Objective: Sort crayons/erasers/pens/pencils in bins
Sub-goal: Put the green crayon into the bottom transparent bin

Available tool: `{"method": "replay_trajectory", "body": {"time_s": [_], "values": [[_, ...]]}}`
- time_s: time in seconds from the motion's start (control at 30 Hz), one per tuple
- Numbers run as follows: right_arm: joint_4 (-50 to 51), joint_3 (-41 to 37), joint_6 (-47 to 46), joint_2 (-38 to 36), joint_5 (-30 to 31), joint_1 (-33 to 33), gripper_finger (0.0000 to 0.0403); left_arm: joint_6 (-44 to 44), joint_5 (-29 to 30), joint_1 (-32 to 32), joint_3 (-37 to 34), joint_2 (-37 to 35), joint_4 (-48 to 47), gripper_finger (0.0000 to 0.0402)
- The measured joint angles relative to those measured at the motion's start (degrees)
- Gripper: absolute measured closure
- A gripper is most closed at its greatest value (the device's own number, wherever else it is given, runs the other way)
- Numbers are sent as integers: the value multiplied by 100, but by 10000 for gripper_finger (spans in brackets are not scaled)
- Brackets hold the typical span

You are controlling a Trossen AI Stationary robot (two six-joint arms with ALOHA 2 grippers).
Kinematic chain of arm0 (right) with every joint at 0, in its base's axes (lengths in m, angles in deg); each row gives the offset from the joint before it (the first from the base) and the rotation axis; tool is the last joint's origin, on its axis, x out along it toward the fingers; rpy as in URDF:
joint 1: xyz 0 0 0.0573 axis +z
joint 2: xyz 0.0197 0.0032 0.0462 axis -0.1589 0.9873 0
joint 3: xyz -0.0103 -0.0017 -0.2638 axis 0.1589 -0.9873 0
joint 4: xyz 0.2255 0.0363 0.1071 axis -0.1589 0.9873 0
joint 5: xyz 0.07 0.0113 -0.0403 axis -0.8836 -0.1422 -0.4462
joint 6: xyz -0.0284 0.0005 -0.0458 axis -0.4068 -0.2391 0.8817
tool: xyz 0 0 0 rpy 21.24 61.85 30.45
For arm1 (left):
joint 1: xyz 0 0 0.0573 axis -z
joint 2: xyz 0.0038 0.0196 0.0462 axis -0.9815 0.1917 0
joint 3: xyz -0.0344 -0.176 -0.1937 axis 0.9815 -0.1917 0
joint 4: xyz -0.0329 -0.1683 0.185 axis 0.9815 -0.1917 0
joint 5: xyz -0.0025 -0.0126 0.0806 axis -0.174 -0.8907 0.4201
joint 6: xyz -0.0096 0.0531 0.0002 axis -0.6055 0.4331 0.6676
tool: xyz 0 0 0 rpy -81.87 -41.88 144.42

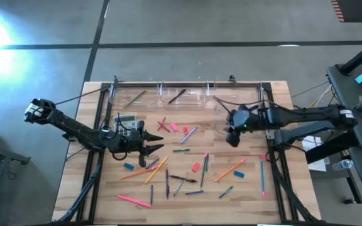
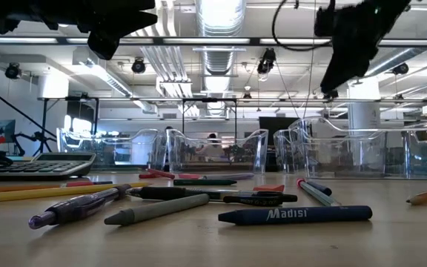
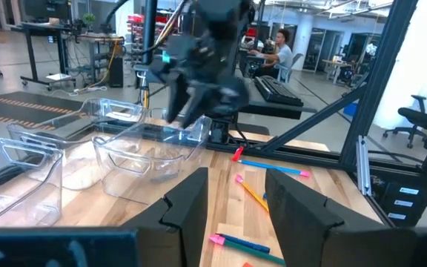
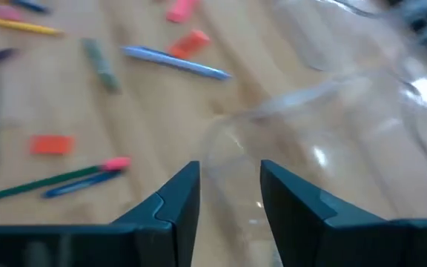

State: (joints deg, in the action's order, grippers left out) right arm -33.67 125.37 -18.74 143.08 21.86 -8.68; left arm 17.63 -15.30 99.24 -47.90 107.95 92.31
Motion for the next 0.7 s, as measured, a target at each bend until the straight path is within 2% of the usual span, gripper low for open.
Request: {"method": "replay_trajectory", "body": {"time_s": [0.17,0.27,0.43,0.53,0.7], "values": [[-16,218,-394,0,31,1122,278,0,0,0,-2,0,-3,279],[-112,232,-752,0,353,1862,277,-1,0,0,-2,0,-3,279],[-851,9,-851,79,662,3013,276,-4,0,0,-2,0,-3,279],[-1161,-42,-851,306,886,3591,276,-7,0,0,-4,0,1,279],[-1355,-44,-839,1008,900,4265,275,-7,0,0,-7,0,4,279]]}}
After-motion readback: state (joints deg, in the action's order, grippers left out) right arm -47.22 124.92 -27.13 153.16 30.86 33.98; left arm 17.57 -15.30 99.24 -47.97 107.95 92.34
